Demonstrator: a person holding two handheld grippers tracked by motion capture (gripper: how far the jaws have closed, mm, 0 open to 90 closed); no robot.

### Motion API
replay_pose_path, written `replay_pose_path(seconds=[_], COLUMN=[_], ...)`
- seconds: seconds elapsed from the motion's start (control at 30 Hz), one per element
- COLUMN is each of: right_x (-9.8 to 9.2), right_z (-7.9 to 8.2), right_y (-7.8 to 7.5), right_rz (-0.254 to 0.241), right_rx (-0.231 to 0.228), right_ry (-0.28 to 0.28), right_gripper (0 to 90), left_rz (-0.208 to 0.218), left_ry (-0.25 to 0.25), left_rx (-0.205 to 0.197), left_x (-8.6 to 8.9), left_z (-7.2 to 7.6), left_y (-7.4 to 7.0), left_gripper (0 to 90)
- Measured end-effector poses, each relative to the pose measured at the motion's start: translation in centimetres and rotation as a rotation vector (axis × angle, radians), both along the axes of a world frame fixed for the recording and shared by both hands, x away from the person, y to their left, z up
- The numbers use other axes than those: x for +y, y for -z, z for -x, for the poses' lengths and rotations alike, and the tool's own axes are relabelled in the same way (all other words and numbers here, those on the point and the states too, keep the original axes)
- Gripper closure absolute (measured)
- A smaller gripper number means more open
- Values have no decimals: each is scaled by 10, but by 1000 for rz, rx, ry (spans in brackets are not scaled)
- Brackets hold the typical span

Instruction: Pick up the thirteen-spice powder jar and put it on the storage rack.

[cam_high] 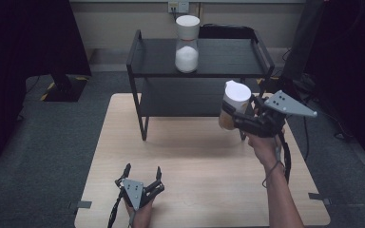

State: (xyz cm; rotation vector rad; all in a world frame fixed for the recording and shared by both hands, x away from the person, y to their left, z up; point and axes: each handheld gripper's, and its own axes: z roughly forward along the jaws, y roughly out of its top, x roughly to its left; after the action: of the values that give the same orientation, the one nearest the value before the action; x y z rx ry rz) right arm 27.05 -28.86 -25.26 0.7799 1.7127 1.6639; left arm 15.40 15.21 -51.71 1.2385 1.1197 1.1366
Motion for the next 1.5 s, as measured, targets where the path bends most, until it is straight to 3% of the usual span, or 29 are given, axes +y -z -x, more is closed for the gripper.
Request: replay_pose_path(seconds=[0.17,0.4,0.57,0.83,1.13,1.5], right_x=[13,30,53,84,109,121], right_z=[-7,-20,-30,-50,-73,-90], right_y=[-21,-37,-57,-71,-78,-75], right_rz=[-4,-35,-53,-56,-31,-28], right_rx=[-20,-32,-24,-24,-20,-19], right_ry=[44,113,210,336,395,386], right_gripper=[301,301,300,300,300,300], left_rz=[0,0,0,1,0,-1], left_ry=[0,0,0,0,0,0], left_rx=[0,0,0,0,0,1], left_x=[0,0,0,0,0,0], left_z=[0,0,0,0,0,0], left_y=[0,0,0,0,0,0], left_gripper=[0,0,0,0,0,0])
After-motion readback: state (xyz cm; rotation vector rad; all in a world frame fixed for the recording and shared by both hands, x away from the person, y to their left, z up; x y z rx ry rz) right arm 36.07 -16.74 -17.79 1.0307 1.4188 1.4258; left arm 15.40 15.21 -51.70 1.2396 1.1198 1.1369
